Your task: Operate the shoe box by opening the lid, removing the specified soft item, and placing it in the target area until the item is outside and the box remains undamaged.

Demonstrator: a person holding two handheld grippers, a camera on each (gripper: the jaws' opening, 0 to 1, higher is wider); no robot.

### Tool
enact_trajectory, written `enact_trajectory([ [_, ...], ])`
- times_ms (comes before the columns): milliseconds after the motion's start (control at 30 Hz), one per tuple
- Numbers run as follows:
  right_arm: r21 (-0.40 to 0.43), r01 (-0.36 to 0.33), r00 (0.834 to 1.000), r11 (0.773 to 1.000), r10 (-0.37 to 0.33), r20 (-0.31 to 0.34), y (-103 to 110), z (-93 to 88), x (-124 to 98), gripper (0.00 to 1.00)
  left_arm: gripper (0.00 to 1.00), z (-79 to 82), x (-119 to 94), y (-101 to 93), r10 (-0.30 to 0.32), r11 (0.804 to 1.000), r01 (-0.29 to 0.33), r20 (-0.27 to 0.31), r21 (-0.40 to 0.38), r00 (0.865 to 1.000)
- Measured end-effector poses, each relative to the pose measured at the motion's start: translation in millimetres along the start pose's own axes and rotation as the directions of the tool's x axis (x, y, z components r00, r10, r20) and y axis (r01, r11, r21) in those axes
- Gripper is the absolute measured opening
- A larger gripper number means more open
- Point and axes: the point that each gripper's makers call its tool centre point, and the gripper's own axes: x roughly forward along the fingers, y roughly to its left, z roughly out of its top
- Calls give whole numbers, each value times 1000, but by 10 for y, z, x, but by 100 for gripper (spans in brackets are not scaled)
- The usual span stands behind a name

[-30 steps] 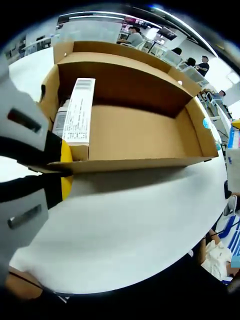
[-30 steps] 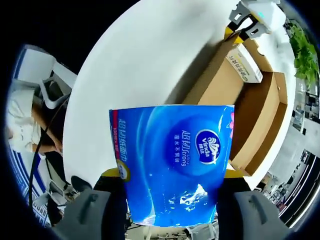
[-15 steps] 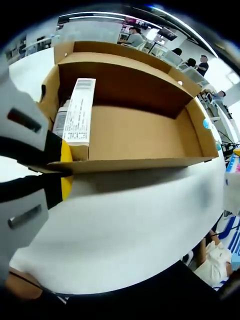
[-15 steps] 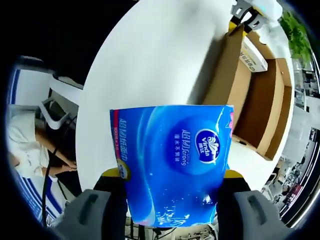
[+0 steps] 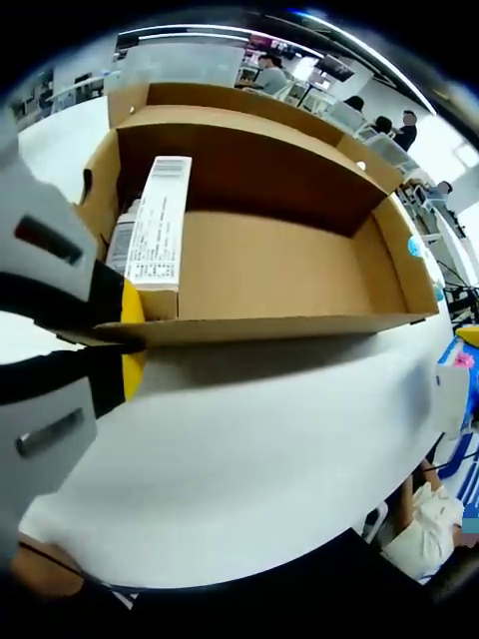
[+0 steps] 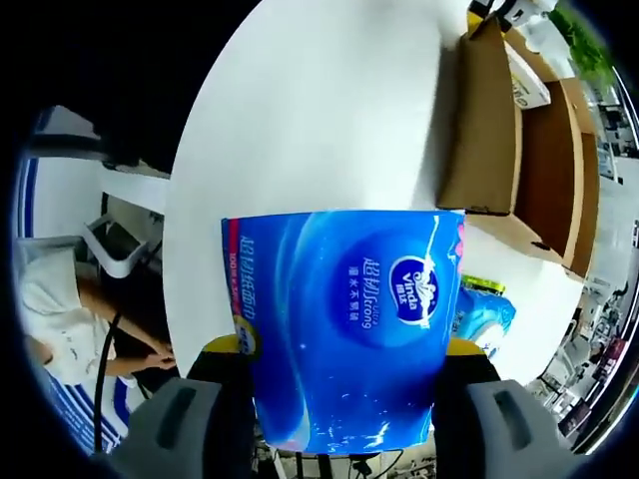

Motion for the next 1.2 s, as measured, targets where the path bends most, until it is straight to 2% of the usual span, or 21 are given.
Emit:
enact_trajectory([
  [200,27,5,1000,1000,-6,14,-19,-5,-2,72,5,-1,-1,-4,3,1000,-3,-1,-1,1000],
  [233,55,2,1000,998,-3,26,-17,5,14,72,5,-4,1,-8,4,1000,-4,-5,-1,1000],
  [700,105,-14,999,994,8,53,59,-8,188,72,5,-7,2,-5,7,1000,-7,-10,-5,1000],
  [833,186,-31,997,982,17,79,70,-12,236,71,5,-9,2,-2,8,1000,-8,-12,-6,1000],
  [1000,175,-22,996,984,7,85,13,-57,265,71,5,-9,2,-2,10,1000,-10,-12,-5,1000],
  [1033,216,-30,997,976,12,82,-29,-140,322,71,5,-9,1,-5,12,1000,-12,-12,-5,1000],
  [1200,229,-38,996,973,19,86,-66,-184,394,71,5,-8,0,-8,9,1000,-9,-13,-4,1000],
])
